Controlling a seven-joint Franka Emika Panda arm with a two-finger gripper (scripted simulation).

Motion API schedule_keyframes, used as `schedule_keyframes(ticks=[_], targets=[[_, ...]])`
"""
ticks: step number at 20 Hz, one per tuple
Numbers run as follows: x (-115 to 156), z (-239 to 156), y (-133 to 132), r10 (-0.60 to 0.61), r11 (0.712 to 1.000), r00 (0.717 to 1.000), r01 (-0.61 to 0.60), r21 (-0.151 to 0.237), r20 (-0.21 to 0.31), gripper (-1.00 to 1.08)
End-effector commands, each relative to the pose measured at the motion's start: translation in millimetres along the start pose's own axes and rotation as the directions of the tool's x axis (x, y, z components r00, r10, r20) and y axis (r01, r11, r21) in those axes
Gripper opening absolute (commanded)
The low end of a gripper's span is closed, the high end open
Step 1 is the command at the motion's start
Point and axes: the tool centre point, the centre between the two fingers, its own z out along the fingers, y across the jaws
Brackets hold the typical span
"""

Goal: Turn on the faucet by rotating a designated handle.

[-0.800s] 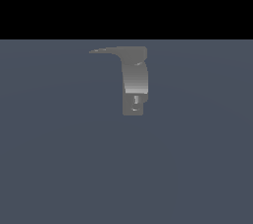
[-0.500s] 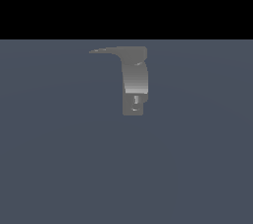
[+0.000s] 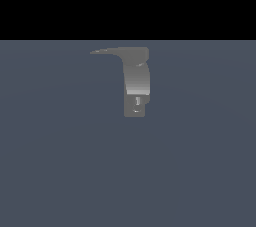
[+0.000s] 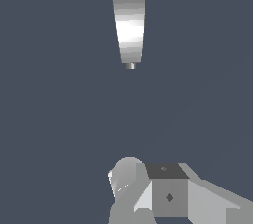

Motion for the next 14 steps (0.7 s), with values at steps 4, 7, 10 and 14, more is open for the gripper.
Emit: schedule_keyframes(ticks=[4, 7, 10, 14], targets=[[8.4, -1.0, -1.7, 0.030, 1.000, 1.000, -0.030, 0.009, 0.000, -1.00], [16.9, -2.1, -3.6, 0.061, 0.998, 0.998, -0.061, 0.018, 0.001, -1.00], [28.2, -3.0, -6.1, 0.102, 0.994, 0.995, -0.102, 0.030, 0.003, -1.00], [48.0, -3.9, -10.5, 0.172, 0.984, 0.985, -0.173, 0.047, 0.008, -1.00]])
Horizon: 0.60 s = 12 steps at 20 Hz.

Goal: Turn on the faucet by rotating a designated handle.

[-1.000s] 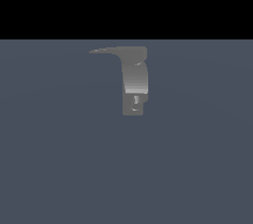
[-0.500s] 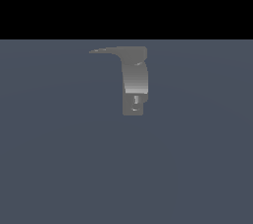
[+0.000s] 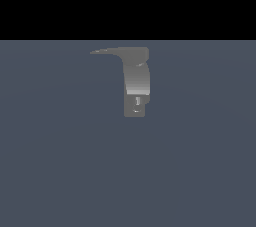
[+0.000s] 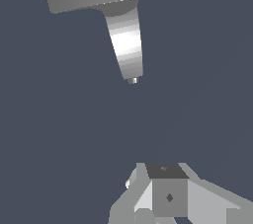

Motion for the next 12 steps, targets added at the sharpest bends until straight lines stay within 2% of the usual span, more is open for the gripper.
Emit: schedule_keyframes(ticks=[1, 7, 12], targets=[[13.0, 0.0, -4.9, 0.049, 0.999, 0.999, -0.049, 0.012, 0.003, -1.00], [50.4, 2.8, -19.4, 0.191, 0.981, 0.981, -0.192, 0.039, 0.014, -1.00], [82.4, 8.6, -32.1, 0.311, 0.948, 0.950, -0.312, 0.054, 0.028, -1.00]])
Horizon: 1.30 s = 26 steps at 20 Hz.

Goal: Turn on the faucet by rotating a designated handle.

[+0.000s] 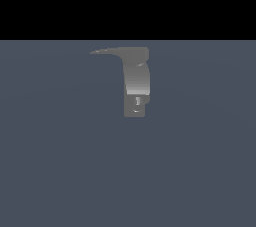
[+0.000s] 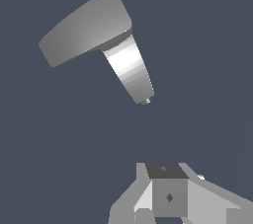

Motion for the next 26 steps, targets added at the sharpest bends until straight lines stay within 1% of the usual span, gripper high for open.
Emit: schedule_keyframes(ticks=[1, 4, 7, 10, 13, 19, 22, 26], targets=[[13.9, 3.8, -10.7, 0.064, 0.998, 0.998, -0.064, 0.008, 0.004, -1.00], [30.3, 9.4, -23.2, 0.140, 0.990, 0.990, -0.140, 0.015, 0.009, -1.00], [46.6, 16.2, -35.9, 0.215, 0.976, 0.976, -0.215, 0.019, 0.013, -1.00], [62.6, 24.1, -48.6, 0.290, 0.957, 0.957, -0.290, 0.022, 0.016, -1.00], [78.3, 33.1, -61.4, 0.363, 0.931, 0.932, -0.363, 0.023, 0.017, -1.00], [108.5, 54.1, -86.9, 0.502, 0.864, 0.865, -0.502, 0.023, 0.016, -1.00], [122.9, 66.2, -99.7, 0.567, 0.823, 0.824, -0.567, 0.022, 0.012, -1.00], [141.1, 83.6, -116.8, 0.647, 0.762, 0.762, -0.647, 0.022, 0.003, -1.00]])
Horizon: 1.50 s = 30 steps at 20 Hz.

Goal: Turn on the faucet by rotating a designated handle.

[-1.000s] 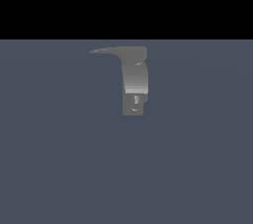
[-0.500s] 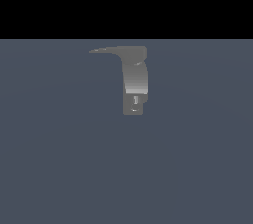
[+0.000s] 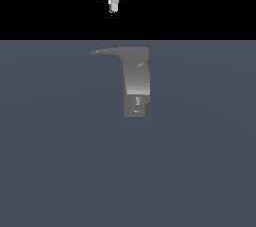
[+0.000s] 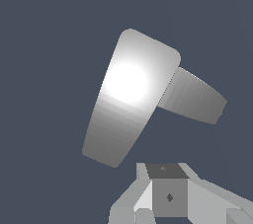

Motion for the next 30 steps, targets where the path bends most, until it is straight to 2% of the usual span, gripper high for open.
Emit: schedule_keyframes(ticks=[1, 7, 16, 23, 30], targets=[[2.3, 11.7, -15.3, 0.065, 0.998, 0.998, -0.065, 0.001, -0.007, -1.00], [6.2, 42.0, -49.9, 0.211, 0.977, 0.977, -0.211, 0.008, -0.030, -1.00], [7.7, 87.6, -93.3, 0.395, 0.919, 0.916, -0.394, 0.031, -0.067, -1.00], [6.7, 109.9, -111.6, 0.471, 0.882, 0.878, -0.468, 0.048, -0.084, -1.00], [6.1, 117.6, -117.5, 0.495, 0.869, 0.865, -0.491, 0.055, -0.090, -1.00]])
